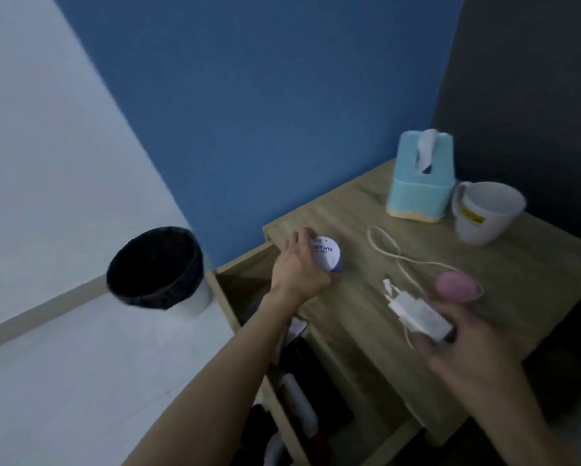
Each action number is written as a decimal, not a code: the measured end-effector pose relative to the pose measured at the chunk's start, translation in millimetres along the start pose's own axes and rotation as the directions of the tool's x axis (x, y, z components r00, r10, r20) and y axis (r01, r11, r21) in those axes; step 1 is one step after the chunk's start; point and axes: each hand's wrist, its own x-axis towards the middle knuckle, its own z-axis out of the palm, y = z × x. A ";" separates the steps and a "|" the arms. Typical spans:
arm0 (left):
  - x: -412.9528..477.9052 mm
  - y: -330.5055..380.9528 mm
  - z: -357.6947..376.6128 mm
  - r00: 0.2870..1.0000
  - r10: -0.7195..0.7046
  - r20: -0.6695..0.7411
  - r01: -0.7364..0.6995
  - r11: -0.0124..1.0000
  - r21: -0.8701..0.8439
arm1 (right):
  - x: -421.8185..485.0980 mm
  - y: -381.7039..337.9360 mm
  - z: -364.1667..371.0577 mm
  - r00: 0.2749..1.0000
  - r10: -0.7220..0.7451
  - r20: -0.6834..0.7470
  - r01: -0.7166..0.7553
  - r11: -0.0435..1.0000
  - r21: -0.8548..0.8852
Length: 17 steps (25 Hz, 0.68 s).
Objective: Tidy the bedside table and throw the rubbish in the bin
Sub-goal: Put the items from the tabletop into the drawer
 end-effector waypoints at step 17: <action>-29.2 -121.6 70.0 0.918 -0.199 0.344 0.055 0.921 0.384 | -24.3 -25.6 214.9 0.846 -0.072 0.529 0.324 0.857 -0.401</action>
